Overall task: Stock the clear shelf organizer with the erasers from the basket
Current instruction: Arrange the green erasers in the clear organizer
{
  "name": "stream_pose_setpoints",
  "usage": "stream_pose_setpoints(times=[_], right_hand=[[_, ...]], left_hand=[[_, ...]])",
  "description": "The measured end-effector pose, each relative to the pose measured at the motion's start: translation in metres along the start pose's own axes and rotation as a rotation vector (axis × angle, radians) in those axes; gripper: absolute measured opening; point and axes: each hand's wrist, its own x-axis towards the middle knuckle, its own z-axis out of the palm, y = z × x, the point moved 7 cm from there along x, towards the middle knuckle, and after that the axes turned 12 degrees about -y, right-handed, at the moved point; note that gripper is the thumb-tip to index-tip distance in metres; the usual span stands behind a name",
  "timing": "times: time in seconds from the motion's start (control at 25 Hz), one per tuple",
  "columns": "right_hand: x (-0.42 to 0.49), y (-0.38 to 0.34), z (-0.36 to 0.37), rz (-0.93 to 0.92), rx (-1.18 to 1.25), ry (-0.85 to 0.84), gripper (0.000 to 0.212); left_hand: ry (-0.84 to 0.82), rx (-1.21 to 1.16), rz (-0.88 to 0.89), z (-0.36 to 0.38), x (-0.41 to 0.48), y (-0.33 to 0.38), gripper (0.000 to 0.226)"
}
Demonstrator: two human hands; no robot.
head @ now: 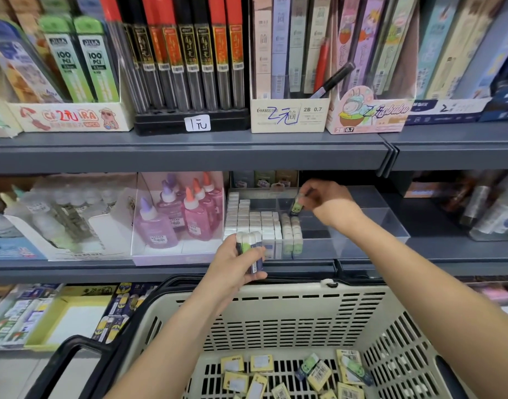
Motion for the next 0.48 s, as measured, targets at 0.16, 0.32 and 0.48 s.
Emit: stream_pose_setpoints(times=[0.16, 0.32, 0.48], right_hand=[[0.003, -0.003, -0.003, -0.014, -0.056, 0.012, 0.005], [0.002, 0.001, 0.005, -0.006, -0.069, -0.028, 0.007], [0.006, 0.01, 0.028, 0.055, -0.111, -0.092, 0.016]], left_hand=[[-0.005, -0.012, 0.006, -0.001, 0.0, 0.0, 0.013], [-0.011, -0.01, 0.0, -0.001, 0.0, 0.0, 0.014], [-0.019, -0.011, -0.009, 0.002, 0.001, -0.002, 0.014]])
